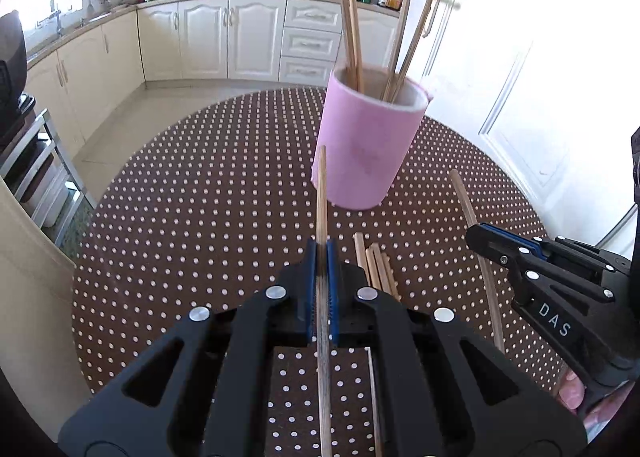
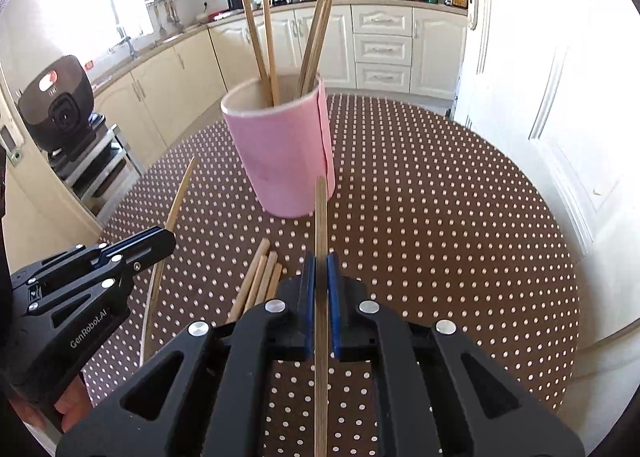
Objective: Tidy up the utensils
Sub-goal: 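Carry the chopstick with the left gripper up over the pink cup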
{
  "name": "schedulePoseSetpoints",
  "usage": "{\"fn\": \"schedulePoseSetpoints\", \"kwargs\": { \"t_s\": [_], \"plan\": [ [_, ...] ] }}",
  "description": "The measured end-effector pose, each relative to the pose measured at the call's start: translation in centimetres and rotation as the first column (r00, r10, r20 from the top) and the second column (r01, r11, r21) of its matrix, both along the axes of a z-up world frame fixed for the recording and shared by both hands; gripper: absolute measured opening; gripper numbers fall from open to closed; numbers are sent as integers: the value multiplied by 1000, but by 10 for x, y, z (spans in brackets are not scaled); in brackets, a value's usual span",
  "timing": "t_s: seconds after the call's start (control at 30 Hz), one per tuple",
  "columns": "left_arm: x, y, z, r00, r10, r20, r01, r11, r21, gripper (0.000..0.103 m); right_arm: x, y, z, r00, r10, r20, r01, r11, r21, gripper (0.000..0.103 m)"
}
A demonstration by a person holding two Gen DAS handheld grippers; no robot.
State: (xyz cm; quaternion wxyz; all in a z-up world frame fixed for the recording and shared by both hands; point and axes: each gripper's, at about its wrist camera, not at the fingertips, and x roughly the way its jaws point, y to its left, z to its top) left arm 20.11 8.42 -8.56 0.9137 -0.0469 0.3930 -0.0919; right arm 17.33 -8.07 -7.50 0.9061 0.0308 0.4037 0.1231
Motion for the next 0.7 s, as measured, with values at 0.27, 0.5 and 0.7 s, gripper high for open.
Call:
{"fn": "schedulePoseSetpoints", "kwargs": {
  "t_s": [0.27, 0.5, 0.7],
  "plan": [
    [-8, -1, 24, 998, 16, 61, -17, 1000, 16, 6, 3, -6, 19, 999, -13, 47, 12, 999, 30, 5],
    [-8, -5, 40, 994, 25, 103, -27, 999, 19, 6, 3, -12, 34, 996, -26, 90, 22, 999, 47, 5],
    [-11, -9, 55, 989, 23, 146, -26, 1000, 17, 6, 2, -18, 47, 992, -34, 124, 27, 998, 60, 5]
  ]
}}
